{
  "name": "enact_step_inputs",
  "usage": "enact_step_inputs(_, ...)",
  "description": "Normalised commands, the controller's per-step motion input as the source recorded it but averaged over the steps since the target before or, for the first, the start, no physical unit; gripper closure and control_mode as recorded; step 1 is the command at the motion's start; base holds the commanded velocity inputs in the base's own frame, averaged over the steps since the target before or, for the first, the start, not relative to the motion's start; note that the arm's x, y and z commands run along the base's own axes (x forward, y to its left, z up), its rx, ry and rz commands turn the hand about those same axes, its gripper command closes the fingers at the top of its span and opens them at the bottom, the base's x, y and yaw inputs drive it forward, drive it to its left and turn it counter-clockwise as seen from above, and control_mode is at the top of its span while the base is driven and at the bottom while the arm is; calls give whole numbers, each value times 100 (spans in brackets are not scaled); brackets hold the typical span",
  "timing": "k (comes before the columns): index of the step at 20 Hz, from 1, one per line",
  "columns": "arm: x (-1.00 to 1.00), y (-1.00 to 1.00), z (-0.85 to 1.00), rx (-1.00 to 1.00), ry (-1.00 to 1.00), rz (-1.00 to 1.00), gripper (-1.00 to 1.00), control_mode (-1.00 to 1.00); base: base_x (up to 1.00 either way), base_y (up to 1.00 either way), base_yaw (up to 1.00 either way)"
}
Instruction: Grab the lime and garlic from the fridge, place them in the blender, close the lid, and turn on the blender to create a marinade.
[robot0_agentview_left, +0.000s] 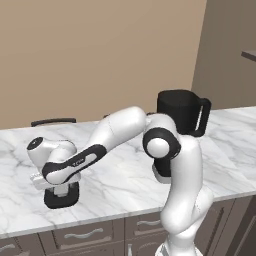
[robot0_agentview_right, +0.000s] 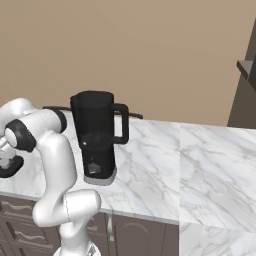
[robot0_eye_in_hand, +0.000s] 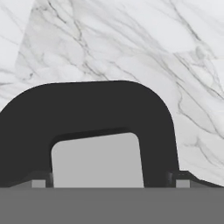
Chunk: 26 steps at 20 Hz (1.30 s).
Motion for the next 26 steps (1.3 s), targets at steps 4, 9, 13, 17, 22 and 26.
enact_step_inputs(4, 0, -1, -31, 7, -7, 0, -100, -100, 0, 0, 0)
enact_step_inputs(9, 0, 0, -46, 3, -4, 0, -100, -100, 0, 0, 0)
enact_step_inputs(13, 1, 0, -47, -1, 0, 0, 100, -100, 0, 0, 0)
enact_step_inputs(17, -15, -35, -54, -9, 0, 0, 100, -100, 0, 0, 0)
enact_step_inputs(22, -37, -31, -29, -1, -4, 0, 100, -100, 0, 0, 0)
enact_step_inputs(26, -41, -15, 35, 0, -14, -7, 100, -100, 0, 0, 0)
